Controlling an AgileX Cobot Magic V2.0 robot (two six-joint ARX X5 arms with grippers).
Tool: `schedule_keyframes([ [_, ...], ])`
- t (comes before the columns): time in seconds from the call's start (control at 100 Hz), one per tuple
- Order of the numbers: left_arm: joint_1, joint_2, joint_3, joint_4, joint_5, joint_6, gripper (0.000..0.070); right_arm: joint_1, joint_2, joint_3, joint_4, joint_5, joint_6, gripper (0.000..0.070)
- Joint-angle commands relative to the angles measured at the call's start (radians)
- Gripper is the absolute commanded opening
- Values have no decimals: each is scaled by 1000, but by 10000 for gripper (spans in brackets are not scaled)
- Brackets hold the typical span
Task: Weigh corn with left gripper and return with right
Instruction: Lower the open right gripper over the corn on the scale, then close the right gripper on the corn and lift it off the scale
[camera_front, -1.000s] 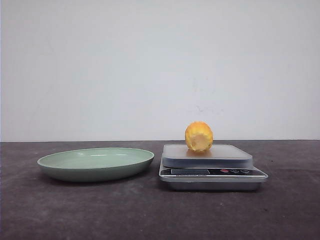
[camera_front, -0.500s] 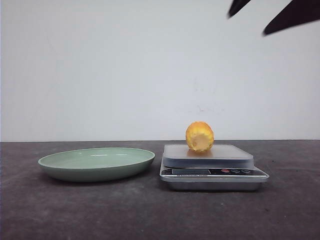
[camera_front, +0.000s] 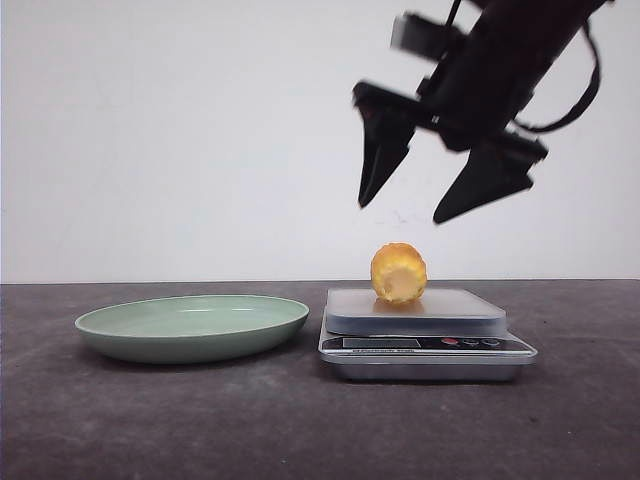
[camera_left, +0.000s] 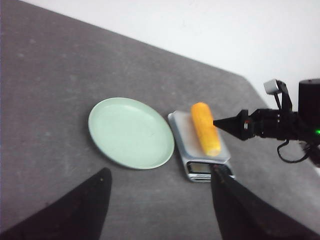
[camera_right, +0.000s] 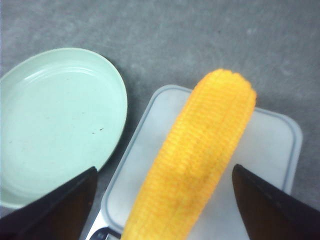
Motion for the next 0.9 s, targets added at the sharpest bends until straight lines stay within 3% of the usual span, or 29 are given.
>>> schedule_keyframes([
  [0.0, -4, 0, 11, -3, -11, 29, 349, 6, 39, 21, 21, 8, 44, 540],
  [0.29, -4, 0, 11, -43, -53, 60, 349, 6, 127, 22, 28, 18, 68, 503],
  [0.46, -4, 0, 11, -61, -53, 66, 349, 13, 141, 22, 34, 27, 77, 270],
  [0.57, -4, 0, 11, -66, -53, 68, 349, 25, 141, 22, 56, 34, 77, 0],
  [0.89, -4, 0, 11, -59, -51, 83, 350, 90, 58, 31, 73, 98, 55, 0],
])
